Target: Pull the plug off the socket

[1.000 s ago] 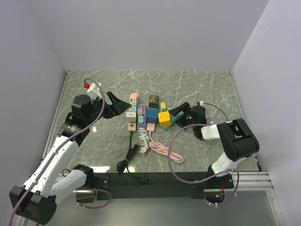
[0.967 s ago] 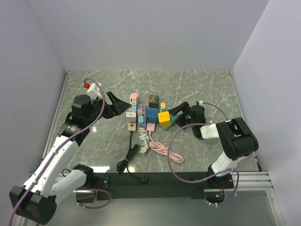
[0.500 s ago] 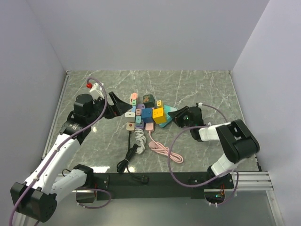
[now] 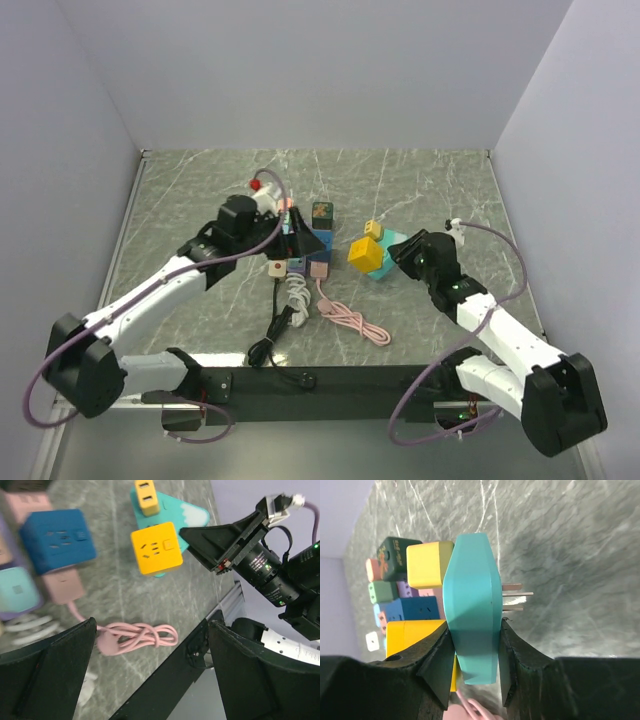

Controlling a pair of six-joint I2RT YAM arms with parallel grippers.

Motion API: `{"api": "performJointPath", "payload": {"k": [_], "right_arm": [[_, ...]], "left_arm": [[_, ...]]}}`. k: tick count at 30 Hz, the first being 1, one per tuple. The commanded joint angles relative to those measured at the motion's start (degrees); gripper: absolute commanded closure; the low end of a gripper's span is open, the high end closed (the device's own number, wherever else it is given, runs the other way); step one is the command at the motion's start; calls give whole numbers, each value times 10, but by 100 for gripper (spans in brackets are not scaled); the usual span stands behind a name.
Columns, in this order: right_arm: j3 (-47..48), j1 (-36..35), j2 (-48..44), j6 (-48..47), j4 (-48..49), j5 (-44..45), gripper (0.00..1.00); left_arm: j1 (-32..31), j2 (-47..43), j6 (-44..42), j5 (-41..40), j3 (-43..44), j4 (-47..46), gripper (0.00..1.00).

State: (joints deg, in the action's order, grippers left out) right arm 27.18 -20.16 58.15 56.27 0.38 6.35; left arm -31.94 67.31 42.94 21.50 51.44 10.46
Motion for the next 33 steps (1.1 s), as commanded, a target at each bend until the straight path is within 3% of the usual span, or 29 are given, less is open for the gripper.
{"api": "performJointPath", "payload": {"k": [1,9,22,30,33], "right_arm": [[32,-2,-44,-54,-22,16,100],[41,-2,-91,-90,-33,-38,100],[82,-2,-116,-107,-46,-105,100],[93,-2,-109,-102,-37,-122,100],[99,-2,-110,-101,-38,-114,100]], "left_arm": [[-51,34,21,-20,41,-64,1],[-141,168,34,-76,115,-85,1],[-182,250,25,-167,164,-73,1],[-201,294,31,-103,197,-100,1],[-211,299,39,-93,196,-100,10]]}}
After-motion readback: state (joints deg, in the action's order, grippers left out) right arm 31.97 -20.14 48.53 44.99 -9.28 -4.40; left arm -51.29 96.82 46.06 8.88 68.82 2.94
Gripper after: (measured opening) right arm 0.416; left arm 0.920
